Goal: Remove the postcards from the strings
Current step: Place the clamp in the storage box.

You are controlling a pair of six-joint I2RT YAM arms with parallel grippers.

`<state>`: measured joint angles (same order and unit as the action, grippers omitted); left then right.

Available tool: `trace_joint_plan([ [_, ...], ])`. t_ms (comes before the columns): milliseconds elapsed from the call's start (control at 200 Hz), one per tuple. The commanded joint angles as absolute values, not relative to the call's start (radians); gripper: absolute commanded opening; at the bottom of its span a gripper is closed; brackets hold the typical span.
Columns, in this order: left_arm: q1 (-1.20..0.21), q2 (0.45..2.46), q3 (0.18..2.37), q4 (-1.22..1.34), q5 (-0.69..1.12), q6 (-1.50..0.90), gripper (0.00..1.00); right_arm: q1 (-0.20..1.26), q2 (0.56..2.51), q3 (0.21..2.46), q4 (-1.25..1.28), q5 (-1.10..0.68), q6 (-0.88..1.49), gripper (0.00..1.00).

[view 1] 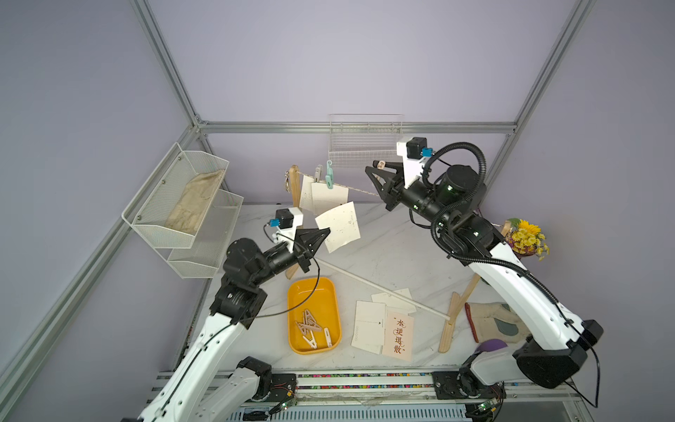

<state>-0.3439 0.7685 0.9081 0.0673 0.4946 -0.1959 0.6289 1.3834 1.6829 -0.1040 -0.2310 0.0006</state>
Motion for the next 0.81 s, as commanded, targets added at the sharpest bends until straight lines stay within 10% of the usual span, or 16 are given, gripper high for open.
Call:
trace_joint_plan([
  [0, -0.348, 0.559, 0.804, -0.024, 0.049, -0.126, 0.0, 0.632, 1.295, 1.589, 0.006, -0.412, 0.052, 0.27],
  [205, -0.348, 0.335, 0.724, -0.068, -0.411, -0.047, 0.0, 0.718, 1.328, 1.443, -0.056, -0.596, 0.117, 0.29],
  [800, -0.348, 0.372, 0.719, -0.048, -0.396, 0.031, 0.0, 1.045, 1.703, 0.96, 0.293, -0.282, 0.222, 0.35],
])
